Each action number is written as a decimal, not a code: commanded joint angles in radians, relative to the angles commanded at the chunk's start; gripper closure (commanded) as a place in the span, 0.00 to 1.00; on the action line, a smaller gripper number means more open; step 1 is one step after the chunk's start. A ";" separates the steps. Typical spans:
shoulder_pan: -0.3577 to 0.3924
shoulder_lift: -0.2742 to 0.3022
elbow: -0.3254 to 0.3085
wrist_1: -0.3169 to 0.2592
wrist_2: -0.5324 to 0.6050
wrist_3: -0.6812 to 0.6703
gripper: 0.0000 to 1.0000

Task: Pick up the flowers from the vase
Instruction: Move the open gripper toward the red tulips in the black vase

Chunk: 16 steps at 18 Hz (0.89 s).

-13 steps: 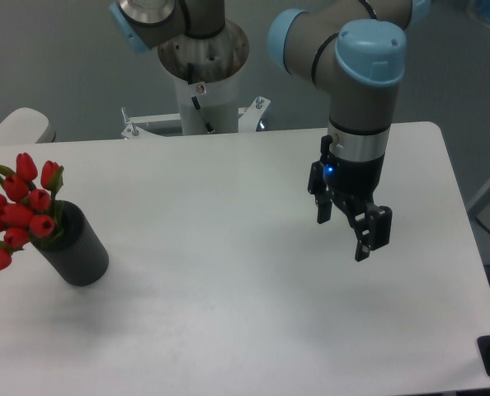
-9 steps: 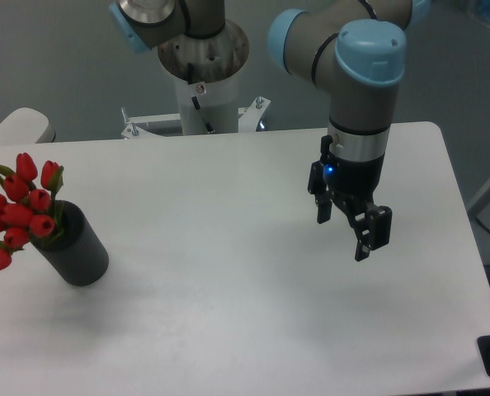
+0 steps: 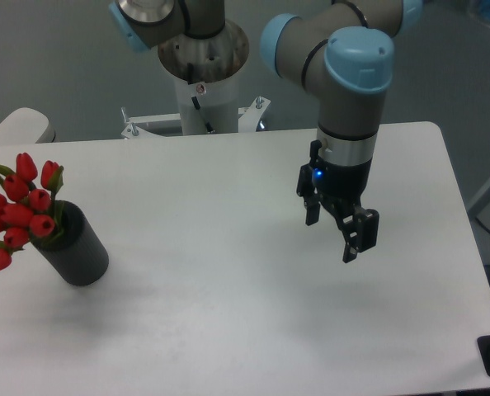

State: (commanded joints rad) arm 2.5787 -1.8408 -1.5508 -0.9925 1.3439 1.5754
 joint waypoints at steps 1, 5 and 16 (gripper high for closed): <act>-0.008 0.009 -0.008 0.000 -0.011 0.000 0.00; 0.001 0.037 -0.066 0.002 -0.113 -0.073 0.00; 0.003 0.118 -0.251 0.046 -0.486 -0.271 0.00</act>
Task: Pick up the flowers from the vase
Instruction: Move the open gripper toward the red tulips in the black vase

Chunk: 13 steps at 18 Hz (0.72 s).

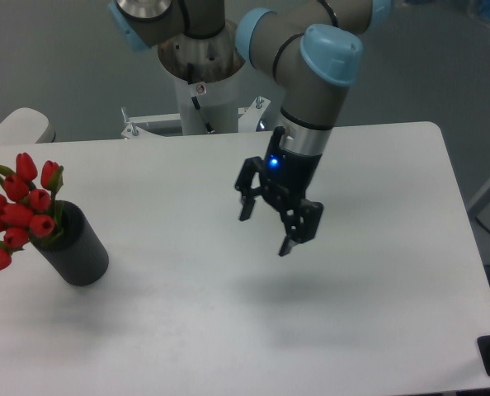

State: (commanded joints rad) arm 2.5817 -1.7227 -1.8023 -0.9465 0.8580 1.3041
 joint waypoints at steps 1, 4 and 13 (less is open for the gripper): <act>-0.003 0.009 -0.020 0.000 -0.043 -0.037 0.00; -0.017 0.037 -0.064 0.017 -0.069 -0.106 0.00; -0.161 0.031 -0.123 0.035 -0.118 -0.178 0.00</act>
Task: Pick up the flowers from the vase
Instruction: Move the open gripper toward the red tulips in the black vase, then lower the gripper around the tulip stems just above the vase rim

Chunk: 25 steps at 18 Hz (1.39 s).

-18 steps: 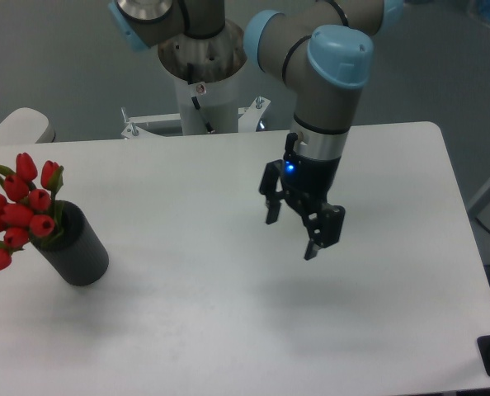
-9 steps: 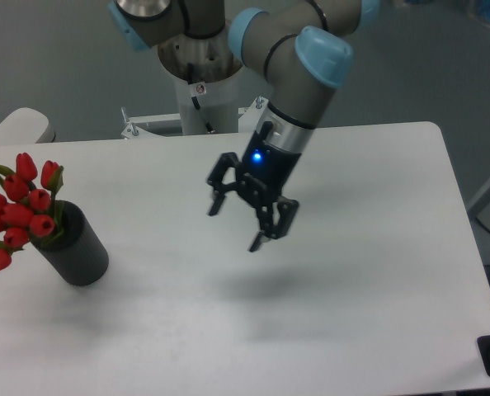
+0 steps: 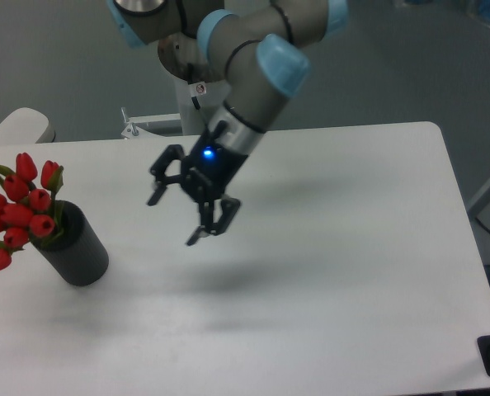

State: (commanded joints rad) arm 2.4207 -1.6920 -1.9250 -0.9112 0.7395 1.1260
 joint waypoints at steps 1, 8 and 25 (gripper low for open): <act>0.000 -0.002 -0.008 0.000 -0.031 -0.014 0.00; -0.021 -0.006 -0.040 0.032 -0.197 -0.097 0.00; -0.126 -0.077 -0.072 0.152 -0.201 0.075 0.00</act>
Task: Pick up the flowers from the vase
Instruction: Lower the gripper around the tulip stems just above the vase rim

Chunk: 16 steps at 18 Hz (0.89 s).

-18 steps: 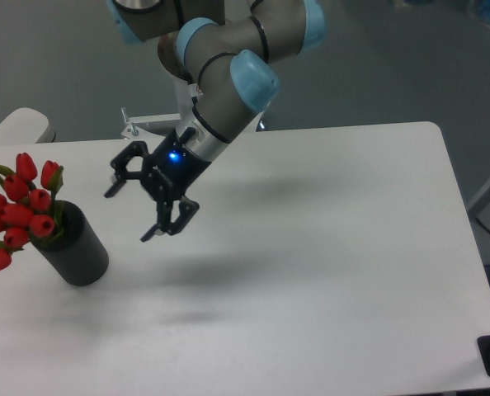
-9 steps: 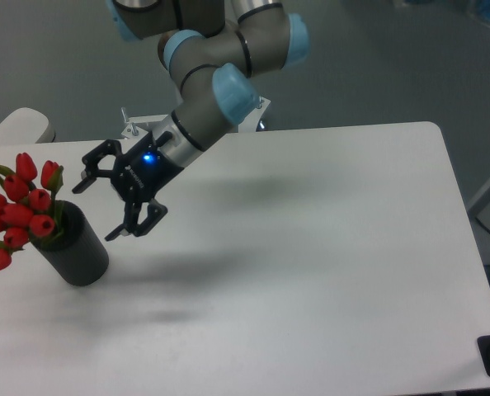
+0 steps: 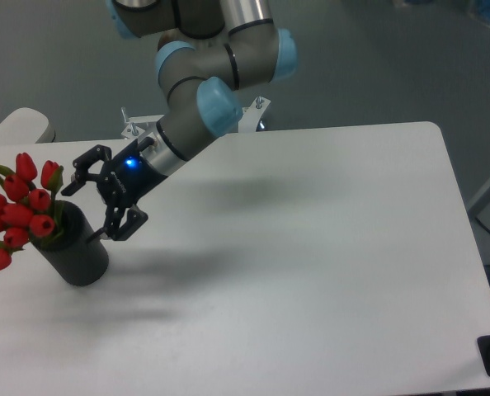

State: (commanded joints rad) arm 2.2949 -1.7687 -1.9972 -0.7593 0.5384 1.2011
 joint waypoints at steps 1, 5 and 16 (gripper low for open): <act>-0.008 0.000 0.000 0.002 0.002 0.002 0.00; -0.025 -0.005 0.000 0.003 0.000 -0.002 0.00; -0.072 -0.028 0.009 0.008 0.000 -0.005 0.00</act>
State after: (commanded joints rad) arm 2.2228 -1.7963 -1.9880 -0.7517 0.5384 1.1965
